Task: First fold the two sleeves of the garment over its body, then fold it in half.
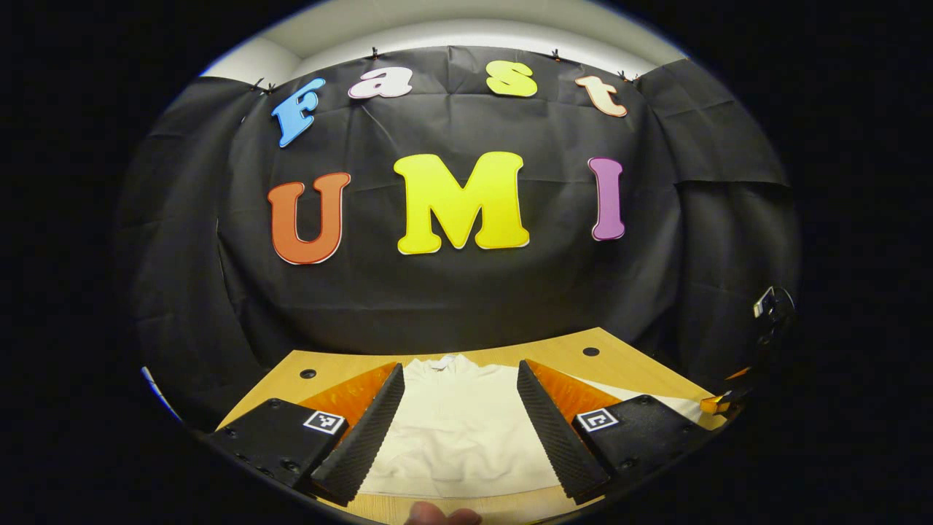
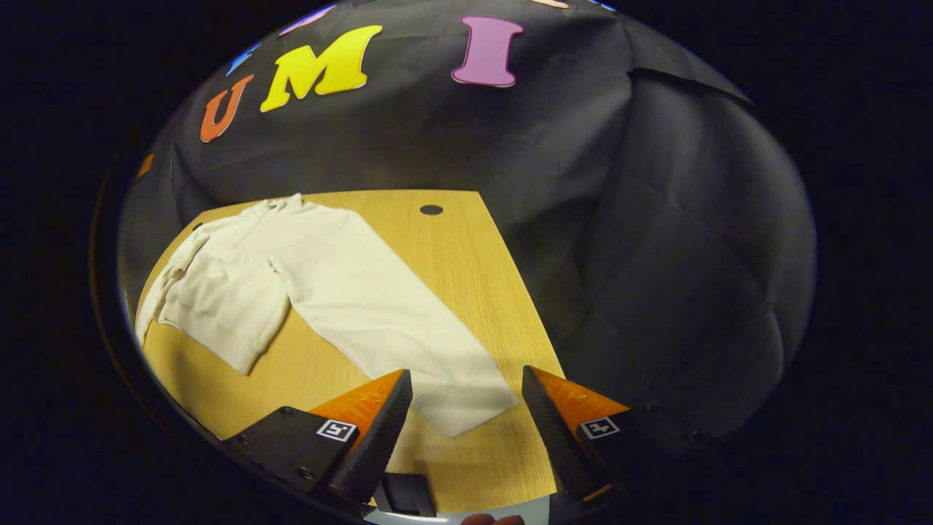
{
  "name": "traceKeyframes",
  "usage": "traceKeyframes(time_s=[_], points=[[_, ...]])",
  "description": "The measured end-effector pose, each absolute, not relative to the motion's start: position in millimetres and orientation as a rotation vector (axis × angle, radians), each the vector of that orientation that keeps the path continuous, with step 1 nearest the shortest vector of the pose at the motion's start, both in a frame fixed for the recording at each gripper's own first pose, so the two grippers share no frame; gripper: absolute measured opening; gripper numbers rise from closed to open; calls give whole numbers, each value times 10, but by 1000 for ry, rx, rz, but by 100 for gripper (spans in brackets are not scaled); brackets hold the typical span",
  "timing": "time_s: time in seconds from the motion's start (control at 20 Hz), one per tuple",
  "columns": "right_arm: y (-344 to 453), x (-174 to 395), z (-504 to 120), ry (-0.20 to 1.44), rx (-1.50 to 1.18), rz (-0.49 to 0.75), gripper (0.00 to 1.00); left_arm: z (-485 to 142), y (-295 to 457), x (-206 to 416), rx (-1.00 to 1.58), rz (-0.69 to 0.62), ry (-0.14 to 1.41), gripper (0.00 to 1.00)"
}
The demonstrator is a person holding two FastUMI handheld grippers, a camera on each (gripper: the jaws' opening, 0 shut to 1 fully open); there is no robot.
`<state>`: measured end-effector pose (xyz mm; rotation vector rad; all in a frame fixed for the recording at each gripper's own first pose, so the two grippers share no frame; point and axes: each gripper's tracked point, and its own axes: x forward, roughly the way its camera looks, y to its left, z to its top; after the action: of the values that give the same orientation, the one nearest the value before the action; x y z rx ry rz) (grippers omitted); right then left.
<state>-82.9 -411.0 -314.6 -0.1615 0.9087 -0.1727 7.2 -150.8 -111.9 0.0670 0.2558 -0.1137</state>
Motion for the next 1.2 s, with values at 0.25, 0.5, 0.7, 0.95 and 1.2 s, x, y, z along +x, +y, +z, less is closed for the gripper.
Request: traceKeyframes(time_s=[0.25, 0.5, 0.7, 0.95, 1.2], points=[[-4263, -878, -3518, 1018, -114, -190, 95, -1170, -1453, 26, 69, -68, 278, 99], [-4319, -881, -3700, 1068, -82, -173, 94, -1210, -1483, -14, 75, -42, 293, 99], [-4303, -864, -3812, 1084, -36, -154, 93, -1235, -1513, -34, 85, -35, 300, 99], [-4391, -797, -3819, 1043, 7, -172, 57, -1201, -1491, -13, 73, -54, 293, 99], [-4435, -781, -3823, 1055, 113, -245, 6, -1255, -1228, 25, 83, -53, 311, 99]])
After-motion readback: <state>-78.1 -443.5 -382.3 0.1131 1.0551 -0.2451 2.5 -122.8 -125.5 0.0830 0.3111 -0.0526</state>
